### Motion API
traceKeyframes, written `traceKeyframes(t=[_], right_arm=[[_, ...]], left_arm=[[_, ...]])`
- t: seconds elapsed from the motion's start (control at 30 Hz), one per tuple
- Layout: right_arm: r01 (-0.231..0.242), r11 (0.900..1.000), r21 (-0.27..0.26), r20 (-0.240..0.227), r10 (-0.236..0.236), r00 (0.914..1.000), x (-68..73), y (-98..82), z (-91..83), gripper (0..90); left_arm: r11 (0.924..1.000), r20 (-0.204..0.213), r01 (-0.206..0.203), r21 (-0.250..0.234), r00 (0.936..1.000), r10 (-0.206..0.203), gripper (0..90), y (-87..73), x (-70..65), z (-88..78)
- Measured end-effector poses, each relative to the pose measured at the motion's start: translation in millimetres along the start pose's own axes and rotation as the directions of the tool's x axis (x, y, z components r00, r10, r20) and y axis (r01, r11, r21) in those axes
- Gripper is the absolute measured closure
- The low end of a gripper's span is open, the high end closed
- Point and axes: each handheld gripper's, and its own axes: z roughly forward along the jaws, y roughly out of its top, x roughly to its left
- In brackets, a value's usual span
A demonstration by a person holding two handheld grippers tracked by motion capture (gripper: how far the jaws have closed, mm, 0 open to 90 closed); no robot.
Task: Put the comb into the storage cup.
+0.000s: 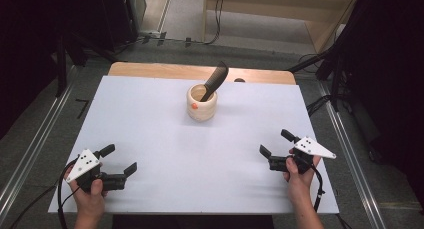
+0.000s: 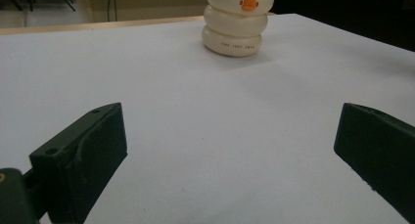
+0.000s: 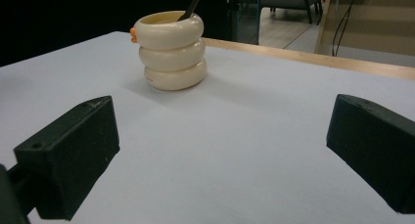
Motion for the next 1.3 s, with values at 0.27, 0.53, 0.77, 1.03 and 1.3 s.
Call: traceKeyframes(t=[0.27, 0.53, 0.77, 1.03, 1.3], right_arm=[[-0.002, 1.0, 0.013, 0.016, 0.002, 0.9999, -4.3, -8.1, -11.5, 0.0], [-0.006, 1.0, 0.023, 0.026, 0.005, 0.9997, -6.8, -15.0, -21.0, 0.0], [-0.015, 1.0, 0.019, 0.046, 0.014, 0.9989, -12.4, -19.7, -33.6, 0.0], [-0.023, 0.999, 0.027, 0.069, 0.021, 0.9974, -19.3, -27.9, -50.8, 0.0], [-0.036, 0.999, 0.031, 0.087, 0.033, 0.9957, -25.2, -35.3, -64.6, 0.0]], left_arm=[[1.0, -0.002, -0.002, 0.0, 1.0, 0.002, 0.0, -0.1, -0.2, 0.0], [1.0, -0.003, -0.004, 0.0, 1.0, 0.004, 0.0, 0.0, -0.3, 0.0], [1.0, -0.005, -0.005, 0.002, 1.0, 0.005, 0.0, 0.0, -0.5, 0.2], [1.0, -0.005, -0.005, 0.002, 1.0, 0.005, 0.0, -0.1, -0.6, 0.1], [1.0, -0.008, -0.002, -0.002, 1.0, 0.002, 0.0, -0.1, -0.2, -0.4]])
